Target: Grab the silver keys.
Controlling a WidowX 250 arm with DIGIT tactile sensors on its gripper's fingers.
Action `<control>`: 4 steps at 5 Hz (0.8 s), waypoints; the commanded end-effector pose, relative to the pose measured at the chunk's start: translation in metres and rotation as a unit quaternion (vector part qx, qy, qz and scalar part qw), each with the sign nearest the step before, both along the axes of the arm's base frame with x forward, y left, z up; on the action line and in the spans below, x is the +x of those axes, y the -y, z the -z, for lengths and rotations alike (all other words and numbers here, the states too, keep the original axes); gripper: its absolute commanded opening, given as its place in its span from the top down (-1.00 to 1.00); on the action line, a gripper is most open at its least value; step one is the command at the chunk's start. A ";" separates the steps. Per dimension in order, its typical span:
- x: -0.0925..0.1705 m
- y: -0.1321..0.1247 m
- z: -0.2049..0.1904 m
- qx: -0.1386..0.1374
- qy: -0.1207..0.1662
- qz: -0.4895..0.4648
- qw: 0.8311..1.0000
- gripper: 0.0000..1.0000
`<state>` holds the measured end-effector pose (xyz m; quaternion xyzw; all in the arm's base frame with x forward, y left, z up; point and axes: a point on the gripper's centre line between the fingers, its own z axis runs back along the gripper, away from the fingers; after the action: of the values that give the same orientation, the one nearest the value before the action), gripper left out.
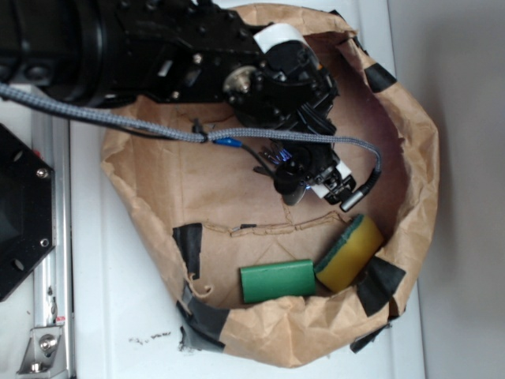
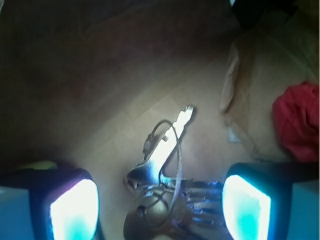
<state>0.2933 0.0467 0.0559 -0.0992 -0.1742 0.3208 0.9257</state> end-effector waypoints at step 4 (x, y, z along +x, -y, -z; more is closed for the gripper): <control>0.003 0.017 0.012 0.030 0.011 0.044 0.999 -0.68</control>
<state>0.2896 0.0295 0.0332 -0.0812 -0.1705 0.2783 0.9417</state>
